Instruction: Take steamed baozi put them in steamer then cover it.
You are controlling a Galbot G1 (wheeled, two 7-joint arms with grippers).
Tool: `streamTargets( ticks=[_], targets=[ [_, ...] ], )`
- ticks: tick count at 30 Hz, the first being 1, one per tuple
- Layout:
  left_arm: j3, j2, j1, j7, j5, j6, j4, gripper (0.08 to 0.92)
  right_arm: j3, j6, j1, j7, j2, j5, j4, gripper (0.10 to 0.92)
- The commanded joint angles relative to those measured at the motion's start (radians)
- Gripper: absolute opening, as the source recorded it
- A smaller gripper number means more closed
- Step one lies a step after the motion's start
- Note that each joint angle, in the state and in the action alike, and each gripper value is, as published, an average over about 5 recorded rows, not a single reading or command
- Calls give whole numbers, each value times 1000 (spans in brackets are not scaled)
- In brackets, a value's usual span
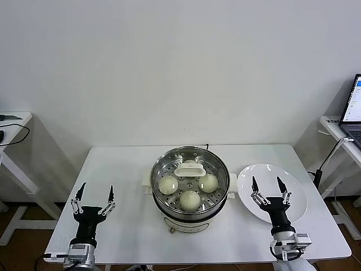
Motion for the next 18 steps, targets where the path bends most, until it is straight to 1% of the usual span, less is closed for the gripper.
streamTargets(
  ticks=[1, 18],
  targets=[
    [-20, -11, 13, 6, -58, -30, 28, 823, 3, -13, -3, 1, 1, -8, 15, 823],
    [-4, -10, 27, 8, -53, -51, 36, 823, 4, -16, -7, 5, 2, -18, 14, 823]
  ],
)
